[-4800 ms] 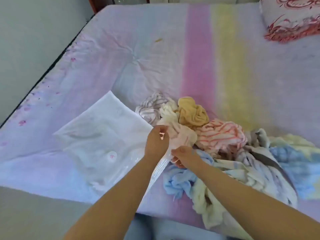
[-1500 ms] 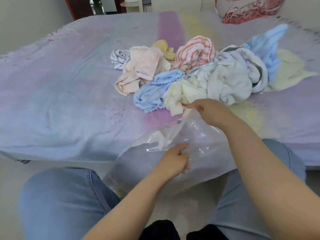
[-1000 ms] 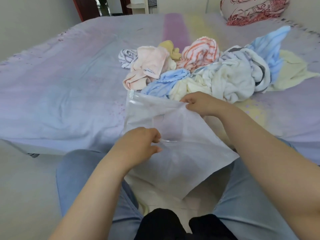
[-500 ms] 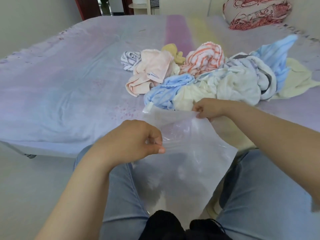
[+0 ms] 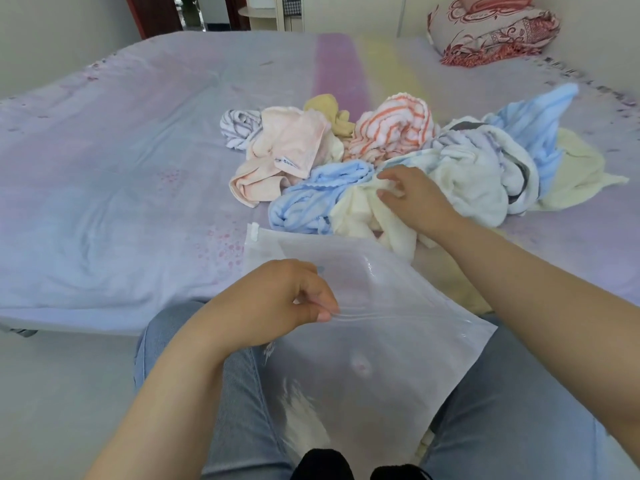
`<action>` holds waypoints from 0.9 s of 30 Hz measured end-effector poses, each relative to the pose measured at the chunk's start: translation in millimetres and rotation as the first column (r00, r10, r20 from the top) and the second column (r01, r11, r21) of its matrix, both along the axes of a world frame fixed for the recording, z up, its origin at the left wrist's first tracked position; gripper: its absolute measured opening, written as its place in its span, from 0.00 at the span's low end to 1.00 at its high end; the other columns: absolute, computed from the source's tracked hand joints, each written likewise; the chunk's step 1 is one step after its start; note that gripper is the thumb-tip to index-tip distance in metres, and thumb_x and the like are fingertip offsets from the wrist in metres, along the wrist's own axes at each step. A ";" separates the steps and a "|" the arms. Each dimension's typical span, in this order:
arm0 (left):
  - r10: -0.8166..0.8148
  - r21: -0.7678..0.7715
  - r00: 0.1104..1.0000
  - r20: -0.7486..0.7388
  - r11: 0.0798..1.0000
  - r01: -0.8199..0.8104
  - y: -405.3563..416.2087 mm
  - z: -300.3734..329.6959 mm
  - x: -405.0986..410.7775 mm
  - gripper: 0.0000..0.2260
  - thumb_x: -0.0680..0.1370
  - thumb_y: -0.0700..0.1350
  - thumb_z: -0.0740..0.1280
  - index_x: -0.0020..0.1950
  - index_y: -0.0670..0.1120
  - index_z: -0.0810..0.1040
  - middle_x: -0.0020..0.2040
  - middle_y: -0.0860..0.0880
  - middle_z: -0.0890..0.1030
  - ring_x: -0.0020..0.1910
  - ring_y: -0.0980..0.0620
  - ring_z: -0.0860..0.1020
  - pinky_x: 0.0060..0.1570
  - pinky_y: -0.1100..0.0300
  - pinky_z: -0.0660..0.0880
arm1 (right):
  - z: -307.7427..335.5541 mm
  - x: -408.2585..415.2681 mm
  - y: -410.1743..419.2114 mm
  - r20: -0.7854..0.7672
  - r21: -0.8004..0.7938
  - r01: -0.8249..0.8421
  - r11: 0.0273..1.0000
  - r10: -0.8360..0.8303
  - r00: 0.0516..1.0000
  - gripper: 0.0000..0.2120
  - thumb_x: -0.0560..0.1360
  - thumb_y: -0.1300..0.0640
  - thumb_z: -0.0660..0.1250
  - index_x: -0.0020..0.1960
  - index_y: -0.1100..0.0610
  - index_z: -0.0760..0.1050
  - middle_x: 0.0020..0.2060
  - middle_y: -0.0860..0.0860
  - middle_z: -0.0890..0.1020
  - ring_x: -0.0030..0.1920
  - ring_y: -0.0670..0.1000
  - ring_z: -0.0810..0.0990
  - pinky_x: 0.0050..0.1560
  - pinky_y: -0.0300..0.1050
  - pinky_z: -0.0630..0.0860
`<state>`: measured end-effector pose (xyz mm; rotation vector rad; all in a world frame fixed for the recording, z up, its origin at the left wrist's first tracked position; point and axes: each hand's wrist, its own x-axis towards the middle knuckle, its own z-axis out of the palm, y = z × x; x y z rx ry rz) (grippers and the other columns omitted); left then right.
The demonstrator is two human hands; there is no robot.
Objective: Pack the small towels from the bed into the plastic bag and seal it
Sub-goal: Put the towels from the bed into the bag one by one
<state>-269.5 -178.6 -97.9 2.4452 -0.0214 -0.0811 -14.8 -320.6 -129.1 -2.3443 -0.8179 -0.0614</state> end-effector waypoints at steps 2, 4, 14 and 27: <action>0.029 -0.040 0.999 0.021 0.999 -0.028 0.5 -1.9 -0.2 0.04 0.72 0.45 0.75 0.42 0.55 0.84 0.39 0.60 0.81 0.42 0.62 0.78 0.41 0.74 0.68 | -11.4 1.4 8.6 -0.055 -0.251 -0.095 0.963 0.083 0.995 0.29 0.74 0.43 0.65 0.73 0.49 0.63 0.70 0.55 0.69 0.71 0.56 0.66 0.67 0.50 0.64; 0.046 -0.051 0.999 0.013 0.998 -0.045 0.9 -4.9 -2.1 0.04 0.71 0.45 0.75 0.40 0.54 0.84 0.40 0.63 0.81 0.43 0.63 0.78 0.41 0.75 0.68 | -25.7 -1.7 17.8 -0.136 -0.446 -0.152 0.882 0.101 0.985 0.35 0.74 0.41 0.64 0.76 0.45 0.55 0.74 0.57 0.63 0.75 0.58 0.58 0.70 0.54 0.59; 0.044 -0.008 0.999 -0.007 0.999 -0.044 3.6 -18.3 -15.6 0.04 0.72 0.47 0.75 0.40 0.57 0.83 0.42 0.59 0.79 0.49 0.62 0.73 0.46 0.73 0.65 | -1.9 11.1 12.7 -0.129 -0.011 0.038 0.999 -0.039 0.991 0.13 0.71 0.59 0.61 0.55 0.59 0.74 0.53 0.59 0.79 0.52 0.55 0.77 0.48 0.41 0.68; 0.168 -0.033 0.982 0.087 0.986 -0.166 2.1 -29.9 -22.1 0.04 0.73 0.48 0.73 0.41 0.58 0.84 0.43 0.61 0.78 0.52 0.63 0.73 0.48 0.75 0.64 | 69.0 -81.2 3.9 -0.329 0.643 -0.098 0.760 0.389 0.860 0.12 0.78 0.70 0.58 0.46 0.52 0.70 0.43 0.46 0.77 0.43 0.40 0.75 0.44 0.27 0.74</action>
